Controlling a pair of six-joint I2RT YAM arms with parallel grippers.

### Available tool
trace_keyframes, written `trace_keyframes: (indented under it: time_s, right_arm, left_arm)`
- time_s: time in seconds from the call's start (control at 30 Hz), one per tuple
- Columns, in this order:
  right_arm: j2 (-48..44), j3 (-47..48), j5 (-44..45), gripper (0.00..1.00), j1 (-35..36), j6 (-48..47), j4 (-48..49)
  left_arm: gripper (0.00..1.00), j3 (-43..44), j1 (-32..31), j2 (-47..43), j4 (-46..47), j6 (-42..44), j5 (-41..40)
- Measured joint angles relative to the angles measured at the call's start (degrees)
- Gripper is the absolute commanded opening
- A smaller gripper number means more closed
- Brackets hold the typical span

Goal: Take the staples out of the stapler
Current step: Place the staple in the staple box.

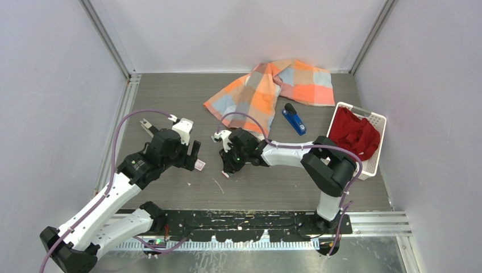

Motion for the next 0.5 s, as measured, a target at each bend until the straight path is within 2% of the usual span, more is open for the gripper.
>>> trace_keyframes:
  time_s: [0.5]
  right_arm:
    - [0.11,0.00,-0.02,0.26,0.00,0.00,-0.02]
  left_arm:
    - [0.82,0.00,0.26,0.00,0.07,0.00,0.02]
